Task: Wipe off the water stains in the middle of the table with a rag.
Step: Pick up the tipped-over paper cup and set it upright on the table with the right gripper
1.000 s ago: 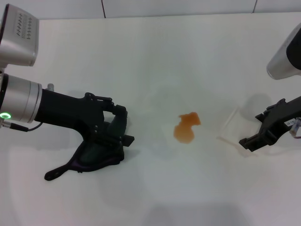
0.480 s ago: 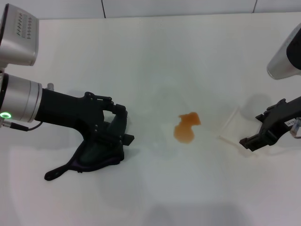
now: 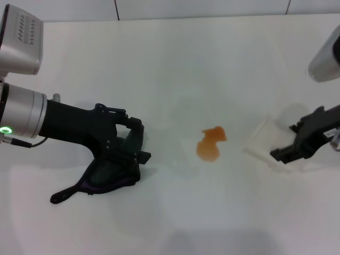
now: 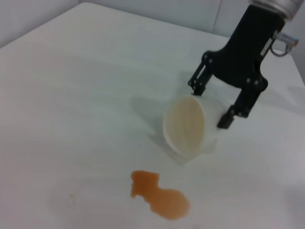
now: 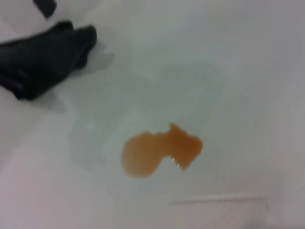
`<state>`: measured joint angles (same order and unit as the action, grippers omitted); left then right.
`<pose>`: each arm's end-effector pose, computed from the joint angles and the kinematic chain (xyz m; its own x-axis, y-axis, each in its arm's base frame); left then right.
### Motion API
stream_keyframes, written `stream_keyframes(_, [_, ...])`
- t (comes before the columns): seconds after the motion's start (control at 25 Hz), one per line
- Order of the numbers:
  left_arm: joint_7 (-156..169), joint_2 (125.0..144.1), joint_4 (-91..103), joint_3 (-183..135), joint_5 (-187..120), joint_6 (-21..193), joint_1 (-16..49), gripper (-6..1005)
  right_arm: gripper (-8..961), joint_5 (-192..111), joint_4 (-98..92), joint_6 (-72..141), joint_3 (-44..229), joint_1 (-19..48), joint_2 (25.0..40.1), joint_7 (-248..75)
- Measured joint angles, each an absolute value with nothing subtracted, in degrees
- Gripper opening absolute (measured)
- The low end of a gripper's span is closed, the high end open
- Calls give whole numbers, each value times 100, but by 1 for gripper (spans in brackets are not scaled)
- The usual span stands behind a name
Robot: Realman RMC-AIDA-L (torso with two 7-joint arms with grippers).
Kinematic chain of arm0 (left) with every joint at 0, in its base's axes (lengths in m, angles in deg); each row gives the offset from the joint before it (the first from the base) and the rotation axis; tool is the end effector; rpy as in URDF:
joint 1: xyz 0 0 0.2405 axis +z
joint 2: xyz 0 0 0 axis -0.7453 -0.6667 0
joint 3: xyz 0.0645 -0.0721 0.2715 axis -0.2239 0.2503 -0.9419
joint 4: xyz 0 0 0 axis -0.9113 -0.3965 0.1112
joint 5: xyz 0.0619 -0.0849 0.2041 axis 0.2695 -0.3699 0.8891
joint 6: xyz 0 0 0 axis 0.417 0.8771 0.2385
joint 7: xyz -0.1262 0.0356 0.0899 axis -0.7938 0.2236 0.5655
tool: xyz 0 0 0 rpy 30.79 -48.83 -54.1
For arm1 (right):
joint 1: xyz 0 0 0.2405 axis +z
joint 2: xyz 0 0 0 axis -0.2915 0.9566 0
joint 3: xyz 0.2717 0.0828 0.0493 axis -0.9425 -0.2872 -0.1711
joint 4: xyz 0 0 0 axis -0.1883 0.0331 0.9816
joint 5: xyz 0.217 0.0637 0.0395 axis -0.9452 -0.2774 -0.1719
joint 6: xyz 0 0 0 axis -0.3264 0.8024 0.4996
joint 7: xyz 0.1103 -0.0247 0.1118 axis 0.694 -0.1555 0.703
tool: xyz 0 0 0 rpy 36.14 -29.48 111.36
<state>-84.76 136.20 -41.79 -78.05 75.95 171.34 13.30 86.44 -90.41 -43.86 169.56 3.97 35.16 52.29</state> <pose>-0.2454 0.3765 -0.0308 0.9512 0.2700 0.1493 0.2736 -0.9618 -0.0040 0.2248 0.3528 -0.0027 0.8140 -0.5596 0.1558 -0.4544 -0.7805 -0.4294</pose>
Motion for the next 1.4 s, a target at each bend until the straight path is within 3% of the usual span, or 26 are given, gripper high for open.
stream_keyframes(0.4, [-8364,13621,-4167,-7788,7560,17059,1347,878,690,7571,-8961,-3914,16171,-27,3508,4472])
stream_keyframes(1.4, [-8349,13643,-4163,-7647,7556,16971,1340,878,689,4155,-5622,-1583,15763,-207,3508,302])
